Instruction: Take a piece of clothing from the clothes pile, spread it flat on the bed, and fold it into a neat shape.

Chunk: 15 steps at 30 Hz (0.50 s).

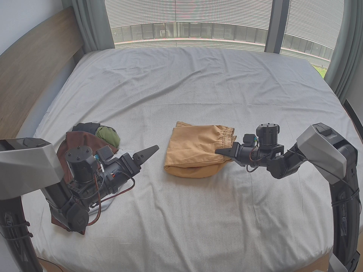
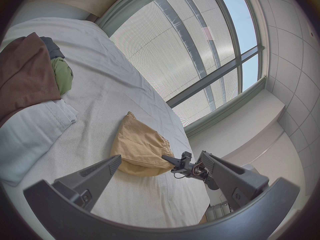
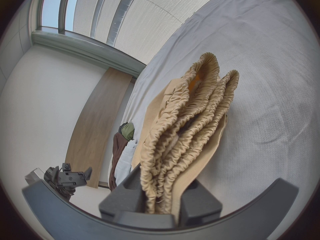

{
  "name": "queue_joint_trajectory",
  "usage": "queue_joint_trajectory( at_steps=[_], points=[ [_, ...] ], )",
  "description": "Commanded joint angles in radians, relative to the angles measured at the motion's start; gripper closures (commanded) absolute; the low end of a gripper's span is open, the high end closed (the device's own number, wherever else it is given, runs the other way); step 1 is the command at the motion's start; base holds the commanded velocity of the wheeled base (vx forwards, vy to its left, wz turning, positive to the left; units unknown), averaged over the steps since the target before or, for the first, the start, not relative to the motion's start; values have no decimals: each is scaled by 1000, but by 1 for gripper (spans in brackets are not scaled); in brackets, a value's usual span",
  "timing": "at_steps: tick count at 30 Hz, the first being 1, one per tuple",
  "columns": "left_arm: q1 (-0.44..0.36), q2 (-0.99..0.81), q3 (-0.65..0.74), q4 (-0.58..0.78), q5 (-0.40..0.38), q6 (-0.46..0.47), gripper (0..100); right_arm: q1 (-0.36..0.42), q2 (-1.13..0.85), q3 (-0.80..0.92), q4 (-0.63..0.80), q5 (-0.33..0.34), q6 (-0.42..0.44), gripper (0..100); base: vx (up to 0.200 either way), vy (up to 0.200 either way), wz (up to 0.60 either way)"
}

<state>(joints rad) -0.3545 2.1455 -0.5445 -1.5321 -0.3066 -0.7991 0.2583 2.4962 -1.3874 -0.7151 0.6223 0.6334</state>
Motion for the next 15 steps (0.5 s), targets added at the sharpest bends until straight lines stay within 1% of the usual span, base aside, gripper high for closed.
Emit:
queue_joint_trajectory(
  at_steps=[1,4,8,9,10,12,13,14,15],
  points=[
    [0,1,0,0,0,-2,0,1,-2,18,-4,-1,-12,0,0,0,0],
    [0,1,0,0,0,0,0,1,-16,36,0,-1,-12,0,0,0,0],
    [0,1,-2,0,0,0,0,9,-95,146,34,-1,-14,0,0,0,0],
    [0,1,-2,0,0,0,0,9,-95,146,34,-1,-14,0,0,0,0],
    [0,1,-2,-2,0,-2,0,19,-145,203,82,-1,-20,0,0,0,0],
    [0,1,-3,0,0,0,0,30,-166,229,102,-1,-27,0,0,0,0],
    [0,2,-6,0,0,-2,0,59,-211,283,131,0,-52,0,0,0,0],
    [0,2,-6,0,0,0,0,62,-214,288,131,0,-52,0,0,0,0],
    [2,2,-8,0,0,0,0,91,-246,323,132,0,-58,0,0,0,0]
  ],
)
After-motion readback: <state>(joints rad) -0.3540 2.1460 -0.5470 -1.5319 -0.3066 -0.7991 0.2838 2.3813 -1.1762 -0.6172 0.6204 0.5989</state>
